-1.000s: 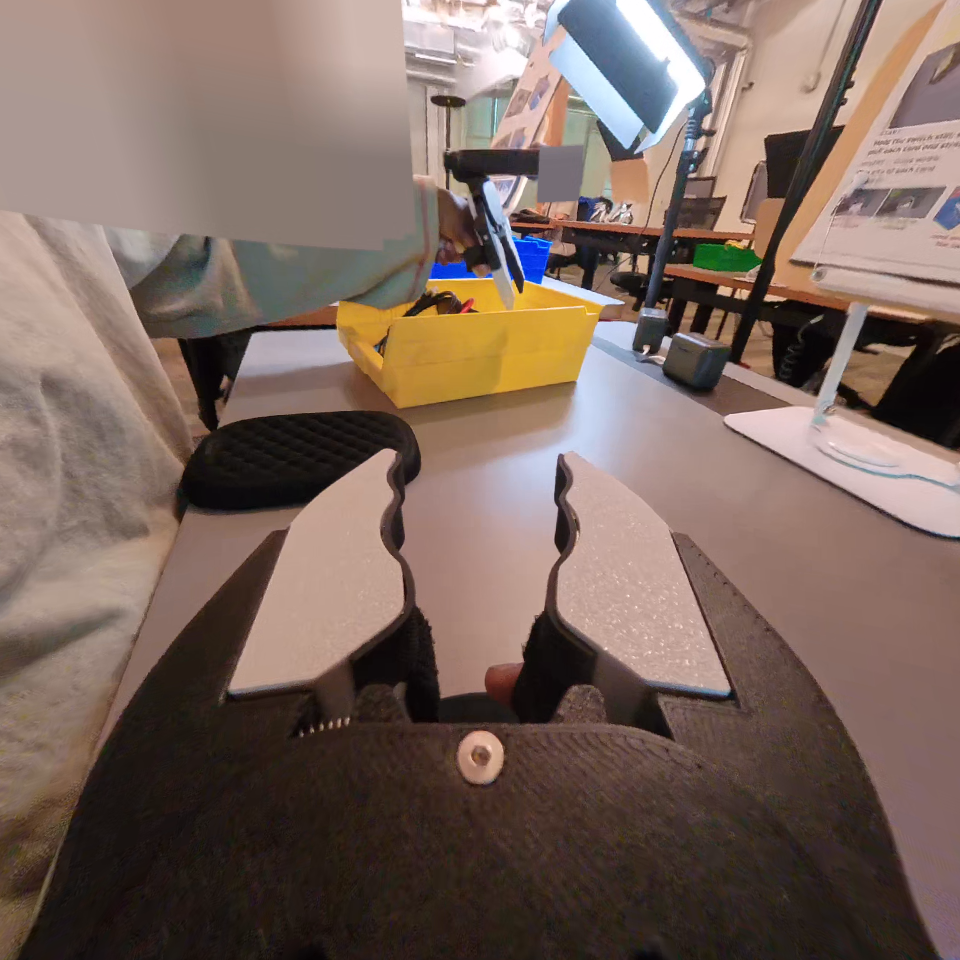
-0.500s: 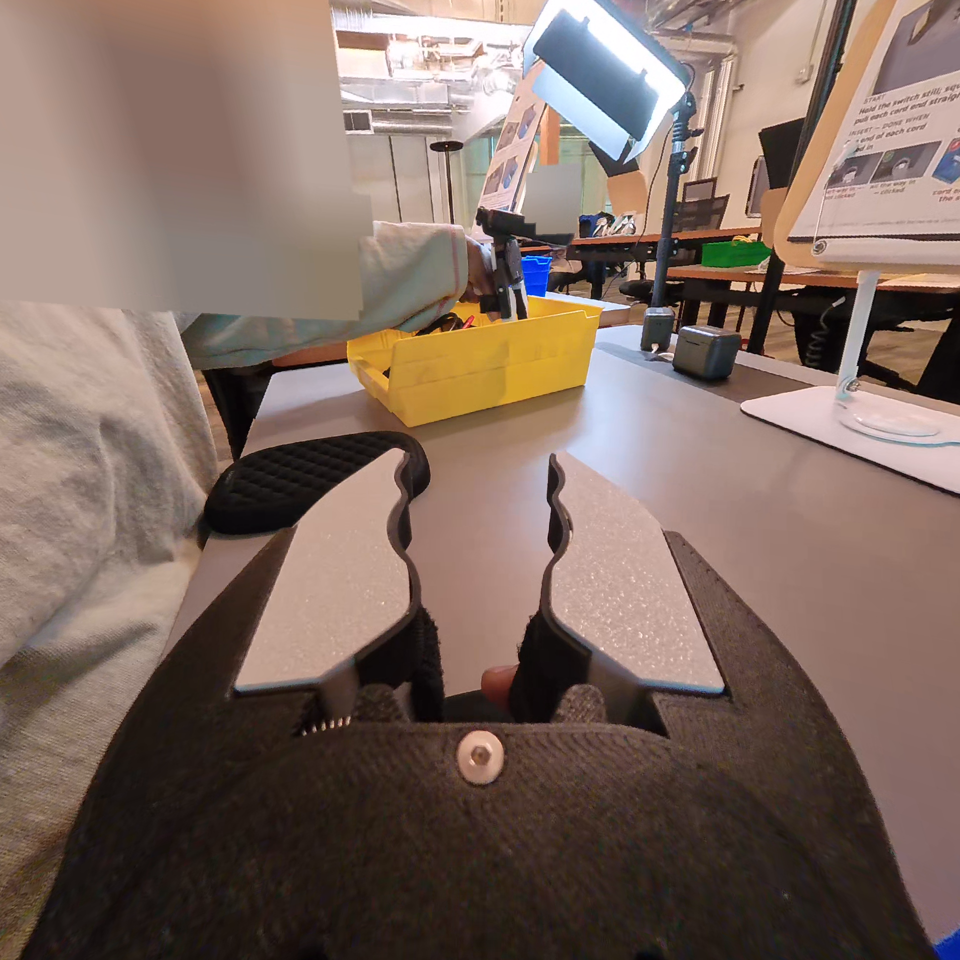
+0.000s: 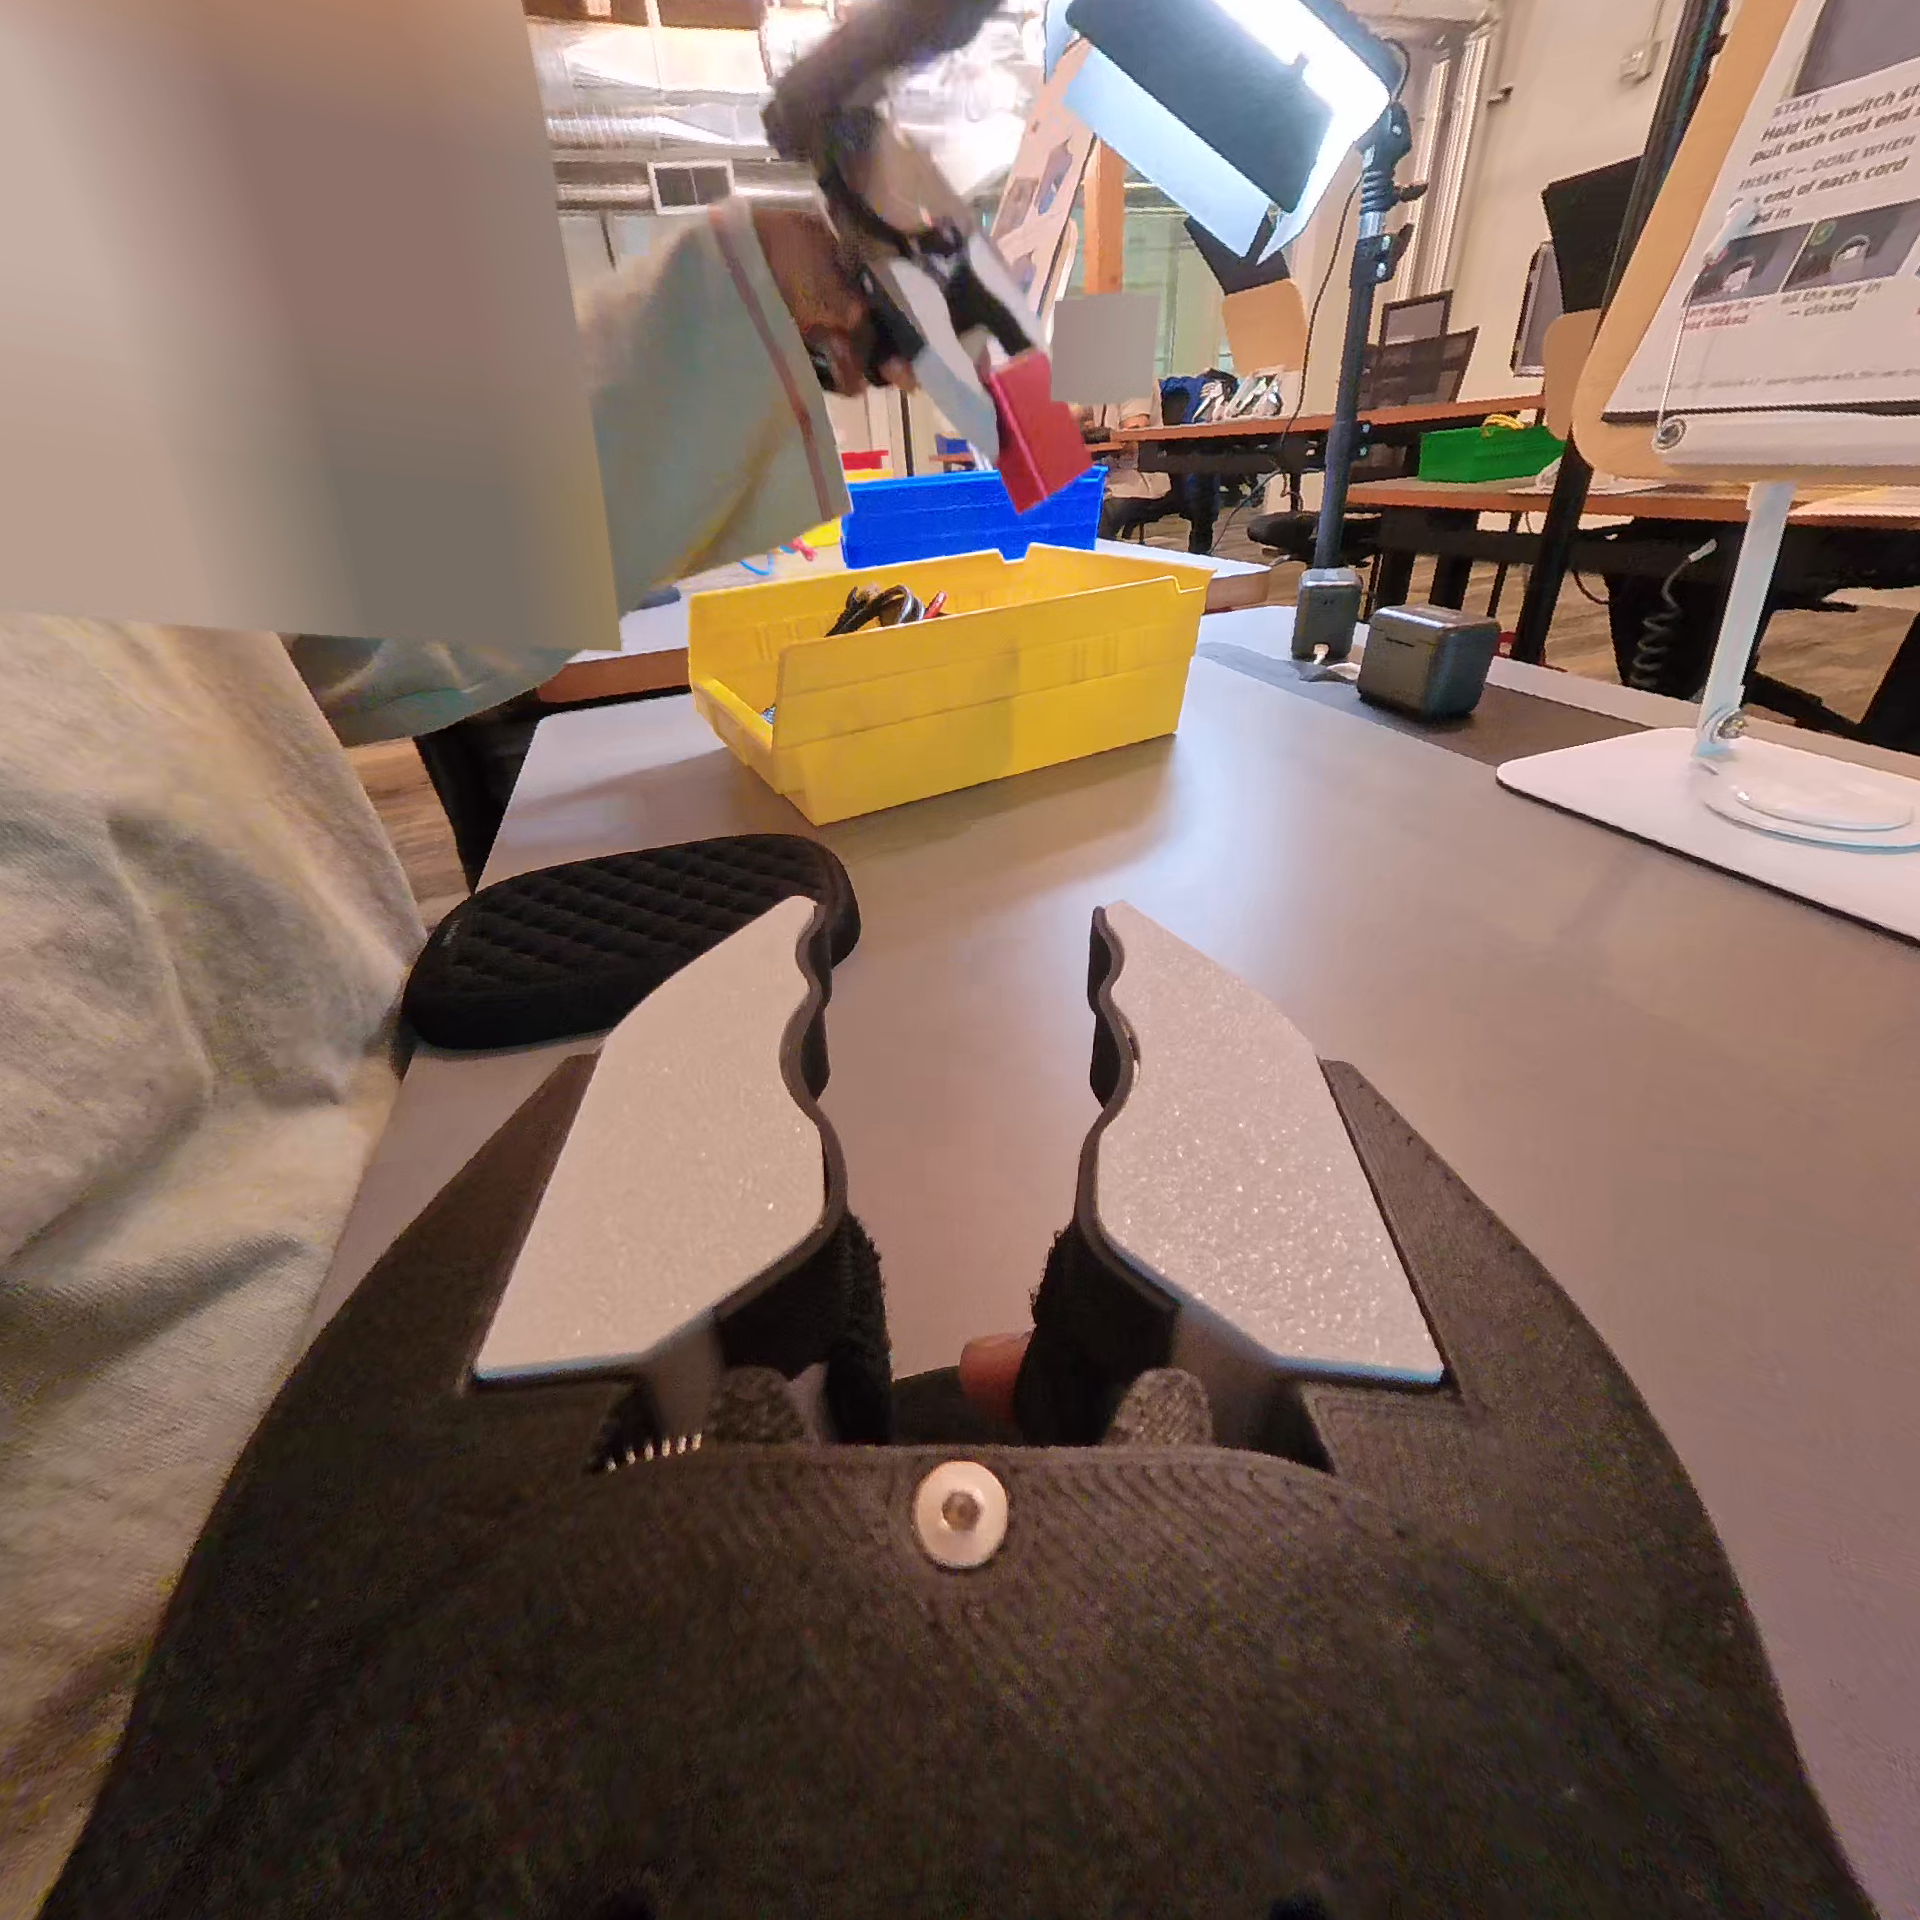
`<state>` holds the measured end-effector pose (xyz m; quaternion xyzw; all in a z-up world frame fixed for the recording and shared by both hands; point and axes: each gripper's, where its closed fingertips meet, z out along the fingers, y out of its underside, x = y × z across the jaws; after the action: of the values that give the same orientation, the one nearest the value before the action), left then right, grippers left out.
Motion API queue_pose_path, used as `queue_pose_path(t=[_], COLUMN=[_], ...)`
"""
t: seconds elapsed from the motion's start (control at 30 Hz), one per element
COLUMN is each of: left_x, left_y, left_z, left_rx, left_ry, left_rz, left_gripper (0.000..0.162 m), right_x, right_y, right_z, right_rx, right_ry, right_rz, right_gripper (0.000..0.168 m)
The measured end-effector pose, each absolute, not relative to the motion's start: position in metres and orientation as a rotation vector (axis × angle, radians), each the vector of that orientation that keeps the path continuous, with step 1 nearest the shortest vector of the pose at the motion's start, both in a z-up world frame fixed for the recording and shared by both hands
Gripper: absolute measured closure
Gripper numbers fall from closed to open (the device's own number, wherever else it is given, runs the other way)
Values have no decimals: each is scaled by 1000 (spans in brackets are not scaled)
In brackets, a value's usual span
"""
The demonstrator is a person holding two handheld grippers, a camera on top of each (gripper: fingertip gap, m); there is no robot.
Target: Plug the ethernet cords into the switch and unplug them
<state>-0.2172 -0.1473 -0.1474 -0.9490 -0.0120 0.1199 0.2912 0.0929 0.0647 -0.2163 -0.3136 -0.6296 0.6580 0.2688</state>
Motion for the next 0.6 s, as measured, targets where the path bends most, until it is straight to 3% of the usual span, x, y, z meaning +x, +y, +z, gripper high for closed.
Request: queue_pose_path(t=[0.2, 0.6], left_x=[-96, 31], left_y=[-85, -16], left_z=[-140, -253], left_rx=[-2492, -2669], left_ry=[385, 820], left_rz=[246, 79], left_gripper=[94, 93], right_x=[91, 90], right_y=[62, 58], right_z=[-221, -226], right_rx=[-854, -852], right_ry=[-1733, -1770], right_rz=[1741, 1699], right_gripper=[120, 121])
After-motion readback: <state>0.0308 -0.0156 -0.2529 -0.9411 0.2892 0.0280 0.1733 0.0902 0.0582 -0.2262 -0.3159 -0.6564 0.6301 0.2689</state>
